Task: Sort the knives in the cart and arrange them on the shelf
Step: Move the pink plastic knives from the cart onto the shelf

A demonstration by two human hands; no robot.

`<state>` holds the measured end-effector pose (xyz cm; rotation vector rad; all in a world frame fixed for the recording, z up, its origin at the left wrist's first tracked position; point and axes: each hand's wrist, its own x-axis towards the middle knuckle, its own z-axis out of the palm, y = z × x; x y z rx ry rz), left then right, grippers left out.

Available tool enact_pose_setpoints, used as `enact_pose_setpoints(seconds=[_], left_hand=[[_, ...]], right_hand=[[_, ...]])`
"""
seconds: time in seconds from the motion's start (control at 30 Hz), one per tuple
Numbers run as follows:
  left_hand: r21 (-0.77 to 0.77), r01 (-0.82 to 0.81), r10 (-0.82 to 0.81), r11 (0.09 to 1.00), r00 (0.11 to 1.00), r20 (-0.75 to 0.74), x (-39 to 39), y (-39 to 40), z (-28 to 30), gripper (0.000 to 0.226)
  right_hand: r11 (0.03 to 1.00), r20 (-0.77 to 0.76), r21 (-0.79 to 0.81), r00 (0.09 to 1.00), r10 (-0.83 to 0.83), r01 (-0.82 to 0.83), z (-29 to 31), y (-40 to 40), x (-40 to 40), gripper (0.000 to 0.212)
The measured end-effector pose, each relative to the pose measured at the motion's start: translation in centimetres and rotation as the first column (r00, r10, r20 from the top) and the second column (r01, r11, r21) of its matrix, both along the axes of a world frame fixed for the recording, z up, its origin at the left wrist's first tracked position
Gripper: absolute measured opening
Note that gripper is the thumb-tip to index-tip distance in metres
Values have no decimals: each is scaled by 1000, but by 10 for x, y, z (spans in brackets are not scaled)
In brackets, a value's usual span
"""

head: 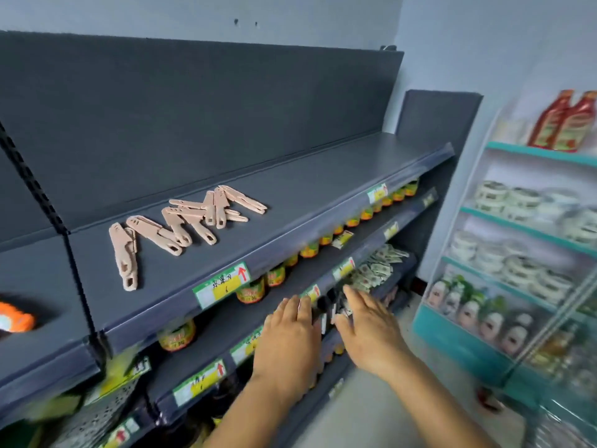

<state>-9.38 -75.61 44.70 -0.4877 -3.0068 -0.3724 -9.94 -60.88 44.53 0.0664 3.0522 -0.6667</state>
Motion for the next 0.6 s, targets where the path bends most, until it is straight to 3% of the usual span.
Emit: enact_pose_setpoints(seconds=[0.3, 0.6], left_hand=[[-20, 213, -200, 977, 942, 268, 80, 74, -73, 60], [66, 452, -442, 890, 817, 369, 150, 172, -113, 57]], right_hand=[[955, 183, -12, 939, -290, 298, -77, 65, 125, 59], [808, 286, -54, 784, -551, 587, -121, 151, 234, 58]])
